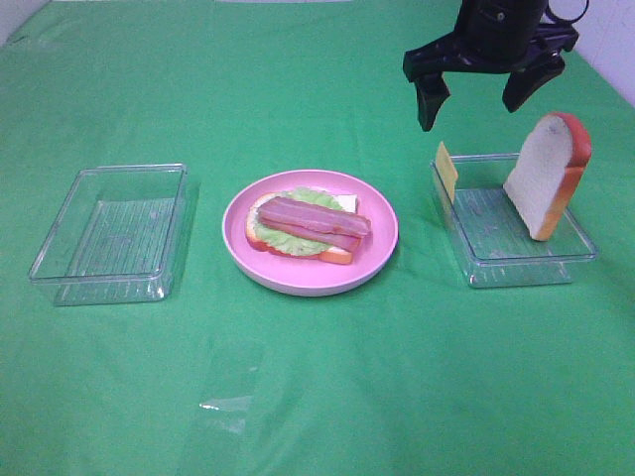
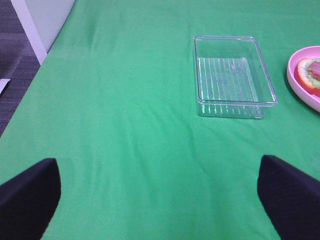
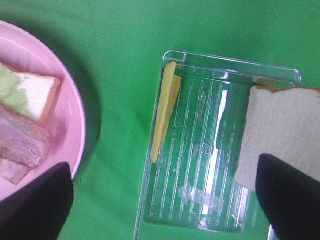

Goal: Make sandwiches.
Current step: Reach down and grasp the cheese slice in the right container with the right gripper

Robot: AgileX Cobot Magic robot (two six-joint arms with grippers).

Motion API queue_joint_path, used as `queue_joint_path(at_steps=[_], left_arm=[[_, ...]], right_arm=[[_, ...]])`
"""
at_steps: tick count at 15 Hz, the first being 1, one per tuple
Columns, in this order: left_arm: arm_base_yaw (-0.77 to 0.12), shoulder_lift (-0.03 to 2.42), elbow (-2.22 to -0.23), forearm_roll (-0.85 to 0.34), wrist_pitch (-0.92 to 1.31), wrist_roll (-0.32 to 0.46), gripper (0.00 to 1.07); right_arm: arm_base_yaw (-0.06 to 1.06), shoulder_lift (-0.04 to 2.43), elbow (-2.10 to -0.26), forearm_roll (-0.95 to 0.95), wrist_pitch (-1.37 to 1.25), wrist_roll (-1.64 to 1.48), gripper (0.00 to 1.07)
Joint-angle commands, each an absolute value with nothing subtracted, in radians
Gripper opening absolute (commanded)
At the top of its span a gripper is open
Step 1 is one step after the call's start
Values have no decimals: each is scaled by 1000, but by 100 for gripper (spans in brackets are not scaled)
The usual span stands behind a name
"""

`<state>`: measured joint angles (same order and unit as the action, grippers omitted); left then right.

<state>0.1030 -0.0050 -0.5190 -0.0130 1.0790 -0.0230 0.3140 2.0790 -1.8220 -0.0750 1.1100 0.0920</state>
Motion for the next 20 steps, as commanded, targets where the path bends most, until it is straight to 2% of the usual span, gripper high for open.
queue_joint_path(at_steps=[1,14,20], left_arm=[[105,-20,-517,-15,1074,-24,101],[105,-20,-517,-15,1074,-24,101],[105,-20,-517,-15,1074,-24,101]], right_arm=[[312,2114,-1827,-82,1087,107,96],[312,2249,-1829,-81,1014,166,96],[312,2249,-1829,-98,1026,220,44]])
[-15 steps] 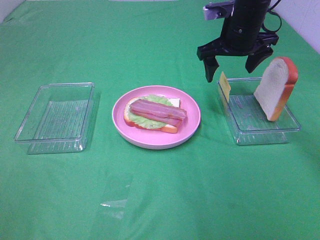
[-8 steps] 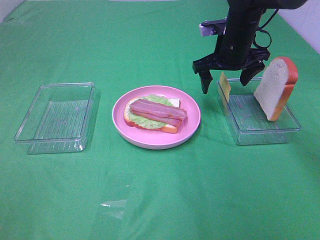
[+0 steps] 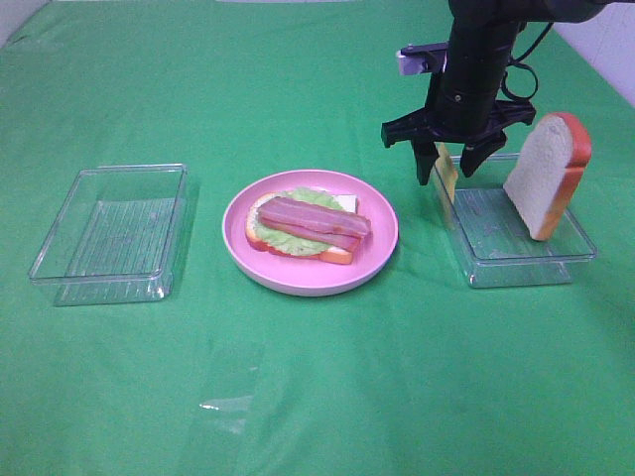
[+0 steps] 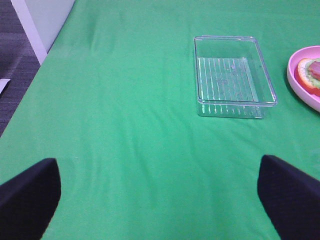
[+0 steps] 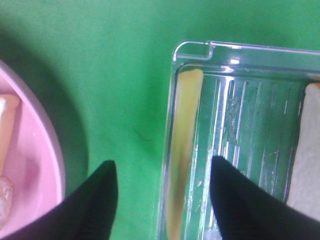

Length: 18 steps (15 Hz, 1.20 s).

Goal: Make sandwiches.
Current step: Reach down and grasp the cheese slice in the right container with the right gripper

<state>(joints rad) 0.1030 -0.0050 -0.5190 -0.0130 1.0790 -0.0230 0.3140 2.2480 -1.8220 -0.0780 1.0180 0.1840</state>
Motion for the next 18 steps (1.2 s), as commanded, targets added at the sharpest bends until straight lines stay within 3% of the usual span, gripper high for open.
queue_joint_path(at_steps=[1,4,5,18], left_arm=[[105,-20,-517,-15,1074,-24,101],[105,-20,-517,-15,1074,-24,101],[105,-20,-517,-15,1074,-24,101],[105,-20,-517,-15,1074,-24,101]], right_arm=[[312,2249,-1829,-103,1026,228,40],[312,2249,-1829,-111,1026,227,4],[312,2249,-1829,-111,1025,212,0],[314,2153,-1830,-108,1072,133,0]])
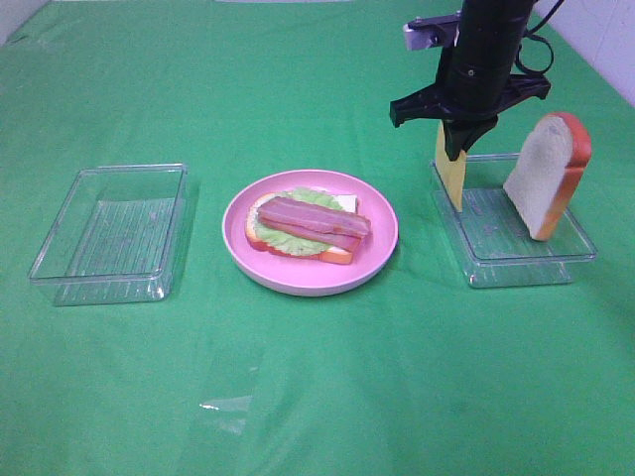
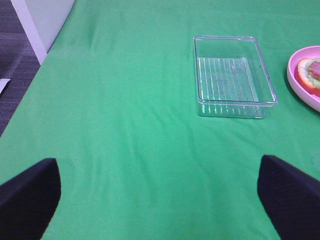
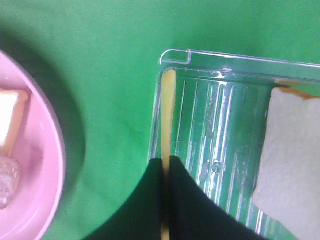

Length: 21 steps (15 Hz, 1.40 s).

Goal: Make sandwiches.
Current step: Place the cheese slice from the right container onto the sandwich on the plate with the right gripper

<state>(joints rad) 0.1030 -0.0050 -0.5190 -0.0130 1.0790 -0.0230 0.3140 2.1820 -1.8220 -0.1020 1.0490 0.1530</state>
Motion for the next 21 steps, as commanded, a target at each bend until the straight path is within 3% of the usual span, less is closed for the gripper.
queue_joint_path(at_steps=[1,10,21], left_arm=[[105,-20,-517,-15,1074,-24,101],[105,-20,-517,-15,1074,-24,101],[105,-20,-517,-15,1074,-24,101]], right_arm=[[314,2130,-1830,-110,1088,130,0],[316,1997,-1828,-73,1126,130,0],[318,2074,-1828,434,1064,-47,0]])
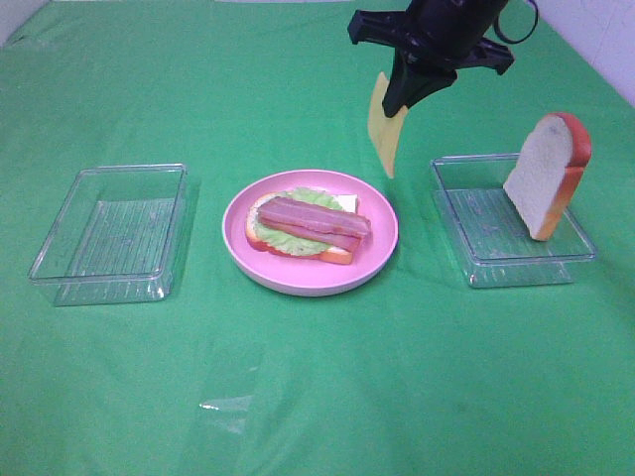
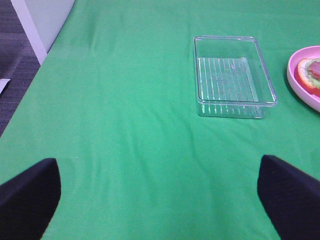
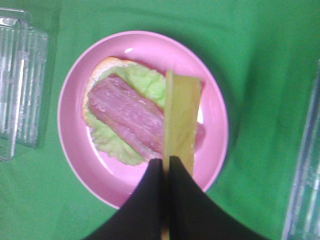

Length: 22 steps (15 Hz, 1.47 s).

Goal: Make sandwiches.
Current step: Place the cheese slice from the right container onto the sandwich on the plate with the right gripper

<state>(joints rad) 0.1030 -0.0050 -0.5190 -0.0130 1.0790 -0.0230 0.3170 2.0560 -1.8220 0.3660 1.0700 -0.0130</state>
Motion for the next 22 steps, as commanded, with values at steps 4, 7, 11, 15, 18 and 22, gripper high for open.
queue_joint_path(at_steps=[4,7,11,15,18,22], left_arm=[[105,-20,-517,-15,1074,-24,101],[105,-20,-517,-15,1074,-24,101],[105,-20,-517,-15,1074,-24,101],[105,-20,-517,-15,1074,-24,101],[105,-20,-517,-15,1074,-24,101],[105,-20,-517,-15,1074,-24,101]], right_arm=[[412,2118,-1828,473,1024,-89,0],[525,2155,-1828,474,947,-115,0],[561,2186,-1828,476,900,-117,0],[560,2186,-1828,460,889,-117,0],[560,2186,-1828,424,879,-117,0],[559,2211,-1828,381,864,-108,0]])
